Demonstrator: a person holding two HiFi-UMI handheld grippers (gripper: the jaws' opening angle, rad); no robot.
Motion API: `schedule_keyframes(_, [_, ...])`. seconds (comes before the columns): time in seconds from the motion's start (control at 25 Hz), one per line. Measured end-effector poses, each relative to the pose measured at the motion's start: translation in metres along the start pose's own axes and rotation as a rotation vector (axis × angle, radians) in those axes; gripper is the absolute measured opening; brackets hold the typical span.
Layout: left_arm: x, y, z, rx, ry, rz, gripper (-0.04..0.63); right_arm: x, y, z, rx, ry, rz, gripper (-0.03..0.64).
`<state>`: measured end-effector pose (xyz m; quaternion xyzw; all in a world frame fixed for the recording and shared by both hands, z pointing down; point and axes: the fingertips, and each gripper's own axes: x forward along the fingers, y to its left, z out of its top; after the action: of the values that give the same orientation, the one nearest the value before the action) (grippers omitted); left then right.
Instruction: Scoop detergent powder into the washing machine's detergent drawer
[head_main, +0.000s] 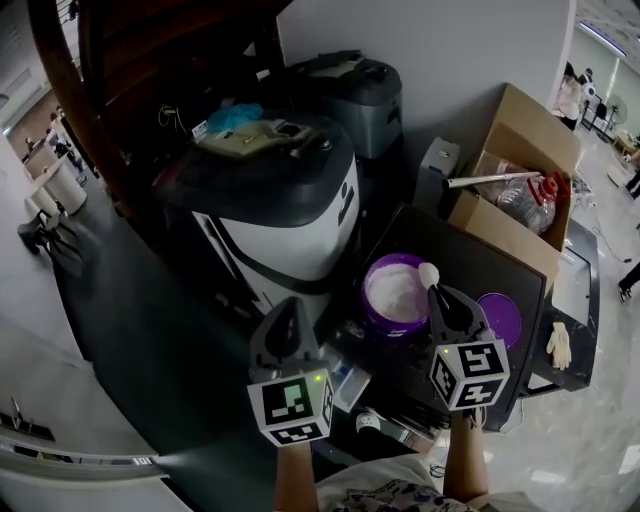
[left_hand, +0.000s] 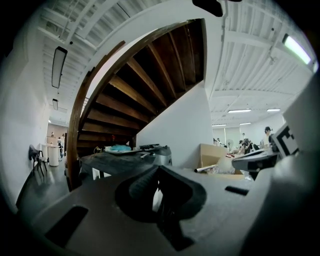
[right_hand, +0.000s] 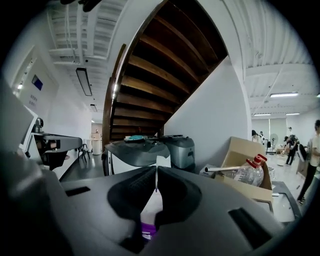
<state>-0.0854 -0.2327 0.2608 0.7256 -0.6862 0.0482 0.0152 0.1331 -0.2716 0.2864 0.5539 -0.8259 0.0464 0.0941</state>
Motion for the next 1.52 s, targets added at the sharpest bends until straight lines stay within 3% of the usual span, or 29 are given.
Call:
schedule_keyframes(0.88, [0.062,-0.015,-0.037,-0.001,0.114,0.021,0.003,0.071,-0.019,-0.049,-0.021,0.24,0.149,0.024])
schedule_keyframes(1.24, [0.078,-0.006,-0.048,0.002,0.148,-0.027,0.003,0.086,-0.009,-0.064,-0.025,0.337,0.174,0.024])
schedule_keyframes(1.52, [0.088,-0.002,-0.059,0.004,0.172,-0.074,0.003,0.098,-0.01,-0.077,-0.111,0.452,0.173,0.024])
